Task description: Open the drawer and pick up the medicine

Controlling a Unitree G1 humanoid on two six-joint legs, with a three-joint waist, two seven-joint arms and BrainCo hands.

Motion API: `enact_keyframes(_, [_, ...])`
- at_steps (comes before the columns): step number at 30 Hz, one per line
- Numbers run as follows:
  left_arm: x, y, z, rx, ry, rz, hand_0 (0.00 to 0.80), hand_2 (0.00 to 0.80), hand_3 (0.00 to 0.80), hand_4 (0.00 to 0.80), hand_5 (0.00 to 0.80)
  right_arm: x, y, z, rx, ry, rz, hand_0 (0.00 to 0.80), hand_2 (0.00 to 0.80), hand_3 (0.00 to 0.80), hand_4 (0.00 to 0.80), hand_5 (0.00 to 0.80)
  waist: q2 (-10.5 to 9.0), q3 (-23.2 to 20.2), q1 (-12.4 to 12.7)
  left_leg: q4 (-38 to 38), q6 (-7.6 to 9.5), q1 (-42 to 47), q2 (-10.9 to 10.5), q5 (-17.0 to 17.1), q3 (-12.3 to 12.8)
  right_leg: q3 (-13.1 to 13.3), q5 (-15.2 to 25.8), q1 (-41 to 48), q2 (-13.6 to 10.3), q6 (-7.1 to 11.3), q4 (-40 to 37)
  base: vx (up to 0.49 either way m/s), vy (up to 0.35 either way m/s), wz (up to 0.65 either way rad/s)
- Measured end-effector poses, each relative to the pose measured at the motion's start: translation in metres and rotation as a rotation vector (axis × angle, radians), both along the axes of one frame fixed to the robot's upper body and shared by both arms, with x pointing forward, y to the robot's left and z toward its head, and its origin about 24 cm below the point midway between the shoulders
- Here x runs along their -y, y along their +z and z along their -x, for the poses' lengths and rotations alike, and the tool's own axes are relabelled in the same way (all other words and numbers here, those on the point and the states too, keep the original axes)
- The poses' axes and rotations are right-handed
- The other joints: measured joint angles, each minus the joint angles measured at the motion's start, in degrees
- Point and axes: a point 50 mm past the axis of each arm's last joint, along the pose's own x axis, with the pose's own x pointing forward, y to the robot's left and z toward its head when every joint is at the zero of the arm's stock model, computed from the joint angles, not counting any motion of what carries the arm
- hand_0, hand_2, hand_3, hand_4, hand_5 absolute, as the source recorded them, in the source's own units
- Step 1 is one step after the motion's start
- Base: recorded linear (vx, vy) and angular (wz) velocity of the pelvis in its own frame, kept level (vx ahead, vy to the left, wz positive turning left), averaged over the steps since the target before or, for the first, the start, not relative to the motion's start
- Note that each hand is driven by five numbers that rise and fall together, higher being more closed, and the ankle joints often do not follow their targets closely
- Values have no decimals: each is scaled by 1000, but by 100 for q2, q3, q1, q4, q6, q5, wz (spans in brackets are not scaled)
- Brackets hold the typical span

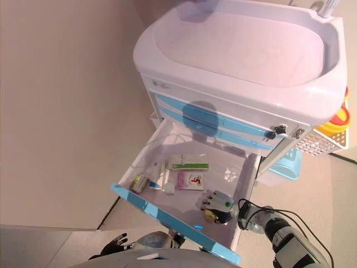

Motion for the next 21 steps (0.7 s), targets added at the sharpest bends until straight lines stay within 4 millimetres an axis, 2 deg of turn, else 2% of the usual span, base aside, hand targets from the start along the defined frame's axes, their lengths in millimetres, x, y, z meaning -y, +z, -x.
enact_keyframes(2, [-1, 0, 0, 0, -3, -3, 0, 0, 0, 0, 0, 0, 4, -2, 11, 19, -7, 800, 800, 800, 800, 800, -23, 9, -2, 0, 1, 1, 0, 0, 1, 1, 0, -1, 1, 0, 2, 0, 0, 0])
enact_keyframes(6, [-6, 2, -1, 1, -8, -14, 0, 0, 0, 0, 0, -7, 45, -20, 97, 115, -73, 800, 800, 800, 800, 800, -120, 39, -27, -5, 1, 12, 7, 1, 36, 50, 2, -13, 6, 1, 8, -1, -10, -5])
enact_keyframes(11, [-14, 3, 4, -3, 6, -31, 0, 0, 0, 0, 0, -9, 137, -44, 251, 139, -219, 800, 800, 800, 800, 800, -308, 62, -181, -36, 4, 58, 19, -3, 150, 253, 2, -53, 12, 0, 66, 2, 3, -13])
enact_keyframes(16, [-17, 3, 9, -10, 28, -31, 0, 0, 0, 0, 0, -13, 235, -46, 435, 191, -425, 800, 800, 800, 800, 800, -366, 57, -372, -79, 9, 107, 32, -5, 346, 519, 41, -107, 7, 53, 97, 5, 22, -24])
enact_keyframes(21, [-17, 3, 11, -9, 39, -32, 0, 0, 0, 0, 0, -11, 297, -46, 523, 172, -700, 800, 800, 800, 800, 800, -364, 56, -536, -143, 28, 166, 38, -7, 474, 635, 68, -112, 2, 84, 101, 1, 20, -13])
